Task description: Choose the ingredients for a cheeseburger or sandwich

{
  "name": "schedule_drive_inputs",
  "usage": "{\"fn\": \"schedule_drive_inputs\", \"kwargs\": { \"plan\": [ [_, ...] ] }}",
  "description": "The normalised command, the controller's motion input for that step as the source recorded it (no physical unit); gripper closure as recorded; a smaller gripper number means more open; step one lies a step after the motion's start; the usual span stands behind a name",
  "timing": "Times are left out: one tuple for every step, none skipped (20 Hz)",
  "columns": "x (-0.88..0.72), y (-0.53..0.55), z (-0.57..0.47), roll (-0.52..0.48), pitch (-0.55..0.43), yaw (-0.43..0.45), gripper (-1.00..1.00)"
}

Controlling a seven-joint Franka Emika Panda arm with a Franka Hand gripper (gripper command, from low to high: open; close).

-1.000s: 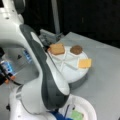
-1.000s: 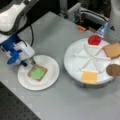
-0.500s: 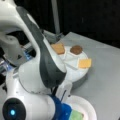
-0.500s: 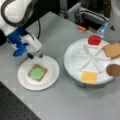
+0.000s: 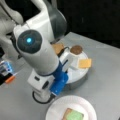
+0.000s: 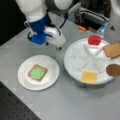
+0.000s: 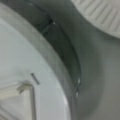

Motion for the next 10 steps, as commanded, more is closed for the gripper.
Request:
{"fn": "schedule_drive_inputs", "kwargs": {
  "plan": [
    [-0.66, 0.52, -0.06, -0.526, -0.142, -0.249, -1.00],
    [-0.62, 0.44, -0.11, -0.469, -0.155, -0.232, -1.00],
    [-0.55, 0.35, -0.15, -0.406, -0.160, -0.198, -1.00],
    [-0.49, 0.27, -0.17, -0.359, -0.164, -0.174, -1.00],
    [-0.44, 0.21, -0.18, -0.312, -0.169, -0.151, -1.00],
    [-0.37, 0.15, -0.18, -0.266, -0.165, -0.123, -1.00],
    [-0.32, 0.12, -0.17, -0.220, -0.177, -0.096, -1.00],
    [-0.29, 0.11, -0.15, -0.178, -0.180, -0.045, -1.00],
    [-0.25, 0.10, -0.13, -0.150, -0.171, -0.017, -1.00],
    [-0.23, 0.13, -0.10, -0.133, -0.163, 0.019, -1.00]
  ]
}}
